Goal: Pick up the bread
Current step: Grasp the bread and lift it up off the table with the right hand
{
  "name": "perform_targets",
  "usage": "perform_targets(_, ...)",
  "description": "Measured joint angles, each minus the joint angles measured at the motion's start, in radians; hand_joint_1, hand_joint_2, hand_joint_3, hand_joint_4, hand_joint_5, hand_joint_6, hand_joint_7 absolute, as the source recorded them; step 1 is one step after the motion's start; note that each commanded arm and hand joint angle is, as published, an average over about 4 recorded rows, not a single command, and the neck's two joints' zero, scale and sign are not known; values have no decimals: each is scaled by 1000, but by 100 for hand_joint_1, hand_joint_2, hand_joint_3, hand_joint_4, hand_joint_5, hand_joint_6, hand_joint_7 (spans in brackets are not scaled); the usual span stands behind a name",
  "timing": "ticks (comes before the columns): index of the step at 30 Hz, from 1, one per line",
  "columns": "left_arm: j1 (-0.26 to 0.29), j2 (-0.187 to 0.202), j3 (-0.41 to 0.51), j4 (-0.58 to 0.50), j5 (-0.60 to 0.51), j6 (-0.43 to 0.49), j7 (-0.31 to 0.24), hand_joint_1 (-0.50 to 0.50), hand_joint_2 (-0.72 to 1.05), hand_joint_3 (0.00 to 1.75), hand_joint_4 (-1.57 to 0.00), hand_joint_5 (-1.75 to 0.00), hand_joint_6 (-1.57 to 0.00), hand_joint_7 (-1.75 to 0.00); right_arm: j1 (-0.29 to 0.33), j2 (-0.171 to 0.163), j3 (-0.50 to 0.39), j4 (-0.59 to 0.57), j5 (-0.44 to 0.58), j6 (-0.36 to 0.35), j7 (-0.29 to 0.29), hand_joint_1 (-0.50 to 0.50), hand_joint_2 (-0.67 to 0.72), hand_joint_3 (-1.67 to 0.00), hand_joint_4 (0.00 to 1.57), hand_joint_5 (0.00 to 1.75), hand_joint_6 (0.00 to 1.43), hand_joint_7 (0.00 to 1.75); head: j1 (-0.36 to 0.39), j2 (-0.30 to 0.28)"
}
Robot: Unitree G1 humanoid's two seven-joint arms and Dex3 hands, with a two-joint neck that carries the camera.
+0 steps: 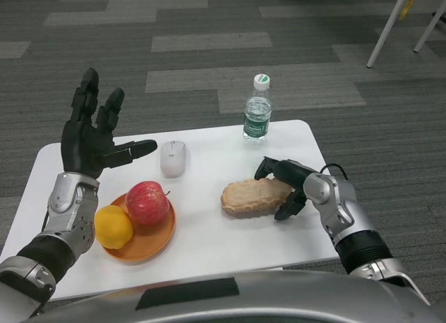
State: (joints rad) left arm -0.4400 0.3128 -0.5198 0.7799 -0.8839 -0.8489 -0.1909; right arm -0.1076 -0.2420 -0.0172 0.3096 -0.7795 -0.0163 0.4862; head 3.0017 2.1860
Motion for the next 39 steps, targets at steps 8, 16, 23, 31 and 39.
perform_targets(8,0,0,0,-1,0,0,0,50,43,0,0,-41,0,0,27,0,-34,-31,78,2,17,17,-48,-16,0,48,0,87,1,-1)
perform_targets(16,0,-1,0,-3,0,0,0,50,43,4,0,-41,0,0,60,-6,-61,-49,171,-1,22,17,-48,-16,0,46,0,84,4,-7)
perform_targets(23,0,-1,0,-3,0,0,0,50,43,4,0,-41,0,0,81,-15,-65,-65,207,-1,8,19,-51,-16,0,58,0,77,2,-10)
perform_targets(31,0,-2,0,-3,0,0,0,50,45,7,0,-41,0,0,102,-28,-15,-76,227,-26,-70,-11,-54,-63,0,53,0,28,0,-11)
perform_targets(39,0,-3,0,-3,0,0,0,50,45,7,0,-38,0,0,107,6,7,-67,158,-117,-170,-23,-54,-79,0,58,0,0,4,-12)
